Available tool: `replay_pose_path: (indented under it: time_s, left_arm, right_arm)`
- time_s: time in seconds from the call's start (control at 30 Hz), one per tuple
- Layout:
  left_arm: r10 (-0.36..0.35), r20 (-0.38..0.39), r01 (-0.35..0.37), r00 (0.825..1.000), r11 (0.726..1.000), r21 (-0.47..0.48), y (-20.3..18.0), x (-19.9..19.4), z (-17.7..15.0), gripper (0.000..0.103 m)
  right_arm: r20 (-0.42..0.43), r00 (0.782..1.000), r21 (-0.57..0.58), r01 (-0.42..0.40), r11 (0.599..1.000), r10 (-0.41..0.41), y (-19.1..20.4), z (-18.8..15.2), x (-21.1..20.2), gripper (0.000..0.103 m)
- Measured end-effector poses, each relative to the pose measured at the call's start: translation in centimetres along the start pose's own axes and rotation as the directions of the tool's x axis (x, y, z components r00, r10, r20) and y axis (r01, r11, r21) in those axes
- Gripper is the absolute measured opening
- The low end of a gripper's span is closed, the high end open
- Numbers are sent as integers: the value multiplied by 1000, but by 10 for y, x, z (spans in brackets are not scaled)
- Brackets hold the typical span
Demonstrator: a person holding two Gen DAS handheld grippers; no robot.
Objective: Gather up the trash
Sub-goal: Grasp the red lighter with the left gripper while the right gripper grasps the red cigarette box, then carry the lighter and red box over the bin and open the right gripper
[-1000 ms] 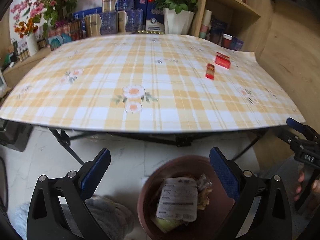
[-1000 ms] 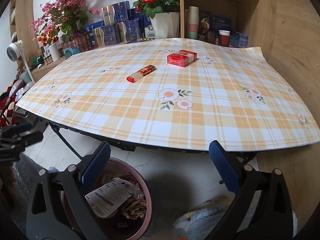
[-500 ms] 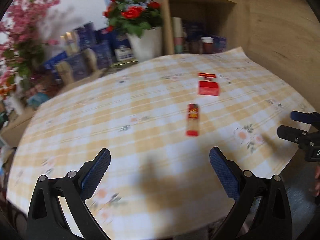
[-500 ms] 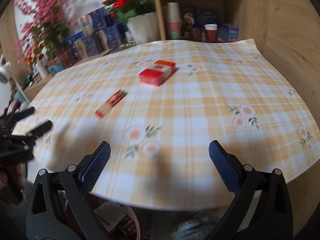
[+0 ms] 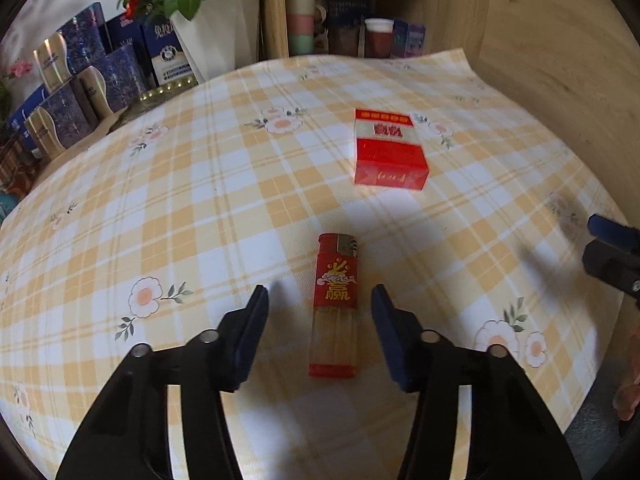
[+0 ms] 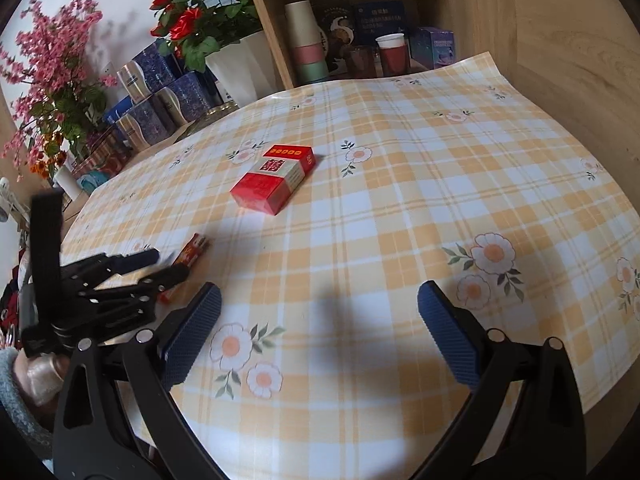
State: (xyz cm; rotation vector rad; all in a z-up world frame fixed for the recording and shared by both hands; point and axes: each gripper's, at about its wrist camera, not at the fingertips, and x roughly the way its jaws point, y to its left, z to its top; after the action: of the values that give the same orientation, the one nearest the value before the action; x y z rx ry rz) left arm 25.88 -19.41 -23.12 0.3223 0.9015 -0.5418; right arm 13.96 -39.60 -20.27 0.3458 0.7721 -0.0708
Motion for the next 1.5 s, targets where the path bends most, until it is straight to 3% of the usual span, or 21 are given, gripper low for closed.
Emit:
replay_pose_path:
  time_s: [0.07,0.1,0.13,0.43,0.6,0.83,0.97,1.07,1.13,1.2,1.37,1.5]
  left_arm:
    - [-5,6,5,1000,1000,12,-1,0,1,39]
    - [-15,8,15,1000,1000,21,-2,-1,1,24]
    - [-17,5,17,1000,1000,25,-3,-3,0,22]
    - [-37,80,46,996,992,-115,28,-42,-13,22]
    - [-5,93,24,996,978,-205,57,-61,-26,22]
    - [40,104,-7,994,955,-297,93,-88,-54,22]
    - [31,94,1,995,946,-325,104,-96,-66,22]
    - [32,102,4,994,942,-337,107,-104,-75,22]
    - [18,103,20,995,935,-353,109,-108,-79,22]
    - [2,112,40,994,928,-370,112,-111,-84,22]
    - [-7,130,58,992,919,-390,113,-120,-96,22]
    - [-5,144,62,990,917,-394,113,-130,-106,22]
  right_arm:
    - [-4,1000,8,-2,1000,2,-1,4,5,97]
    - [-4,1000,11,-1,1000,1,0,6,7,97]
    - [-5,1000,14,-1,1000,1,0,8,8,97]
    - [-67,997,22,-37,999,38,21,57,54,97]
    - [-124,992,29,31,999,-27,38,89,107,97]
    - [-134,973,26,194,981,-189,57,107,151,97]
    - [-167,970,58,191,980,-179,65,115,166,96]
    - [-210,948,0,245,970,-239,73,114,178,84]
    - [-209,943,-13,262,965,-258,75,108,177,83]
    - [-199,941,-56,269,962,-274,80,103,174,68]
    - [-145,978,-89,140,986,-151,86,87,142,64]
    - [-131,989,-134,50,990,-68,92,62,108,62]
